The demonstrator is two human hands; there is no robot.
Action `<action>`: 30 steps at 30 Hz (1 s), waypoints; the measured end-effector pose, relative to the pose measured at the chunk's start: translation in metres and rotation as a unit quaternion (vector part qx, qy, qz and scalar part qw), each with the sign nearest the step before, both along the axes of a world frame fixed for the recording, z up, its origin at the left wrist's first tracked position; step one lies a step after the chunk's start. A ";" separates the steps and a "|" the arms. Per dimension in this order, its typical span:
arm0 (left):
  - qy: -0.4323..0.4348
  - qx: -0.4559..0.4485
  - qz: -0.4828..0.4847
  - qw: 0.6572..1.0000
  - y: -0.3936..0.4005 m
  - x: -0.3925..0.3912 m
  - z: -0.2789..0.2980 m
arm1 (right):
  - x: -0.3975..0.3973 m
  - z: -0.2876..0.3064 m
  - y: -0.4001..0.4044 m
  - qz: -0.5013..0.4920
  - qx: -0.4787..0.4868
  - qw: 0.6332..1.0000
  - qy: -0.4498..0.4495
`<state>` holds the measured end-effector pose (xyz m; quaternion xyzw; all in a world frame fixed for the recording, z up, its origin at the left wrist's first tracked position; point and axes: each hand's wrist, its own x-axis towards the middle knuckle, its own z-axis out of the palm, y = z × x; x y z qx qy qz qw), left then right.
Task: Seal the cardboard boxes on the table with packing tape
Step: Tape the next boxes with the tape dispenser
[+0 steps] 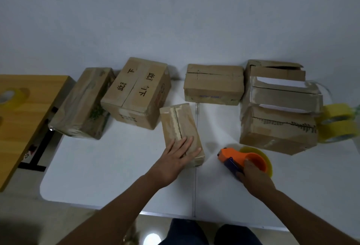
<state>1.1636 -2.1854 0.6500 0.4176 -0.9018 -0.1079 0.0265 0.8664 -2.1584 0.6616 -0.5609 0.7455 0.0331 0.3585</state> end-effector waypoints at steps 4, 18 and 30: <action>-0.026 0.000 -0.057 0.998 -0.018 0.004 0.002 | -0.015 0.014 -0.009 0.061 -0.005 0.998 0.007; 0.351 0.319 0.304 0.826 -0.033 -0.070 0.064 | -0.025 0.065 -0.017 -0.026 -0.183 0.970 -0.159; 0.472 0.516 0.371 0.611 -0.029 -0.093 0.093 | -0.026 0.082 -0.022 0.047 -0.244 0.959 -0.135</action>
